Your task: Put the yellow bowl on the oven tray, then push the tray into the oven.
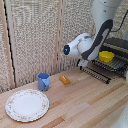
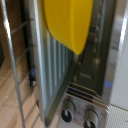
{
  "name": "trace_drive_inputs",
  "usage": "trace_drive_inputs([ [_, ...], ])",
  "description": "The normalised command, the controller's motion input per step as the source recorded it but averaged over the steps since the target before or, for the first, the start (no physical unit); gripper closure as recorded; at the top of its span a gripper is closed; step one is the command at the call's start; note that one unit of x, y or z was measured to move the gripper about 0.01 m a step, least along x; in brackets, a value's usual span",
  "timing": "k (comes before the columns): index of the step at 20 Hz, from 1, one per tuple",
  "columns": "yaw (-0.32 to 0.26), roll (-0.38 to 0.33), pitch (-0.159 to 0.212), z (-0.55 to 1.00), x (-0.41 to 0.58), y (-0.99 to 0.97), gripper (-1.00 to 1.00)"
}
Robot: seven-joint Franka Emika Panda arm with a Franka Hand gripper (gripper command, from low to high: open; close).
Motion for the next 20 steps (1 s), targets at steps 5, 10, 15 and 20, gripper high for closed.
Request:
trace_drive_inputs([
  [5,0.007,0.023,0.005,-0.16,-0.026,-0.59,-1.00],
  [10,0.004,0.004,0.042,-0.13,0.009,-0.40,-1.00],
  [15,-0.005,0.000,0.024,-0.08,-0.005,-0.15,1.00],
  [20,-0.013,0.000,0.015,0.00,-0.050,-0.03,1.00],
])
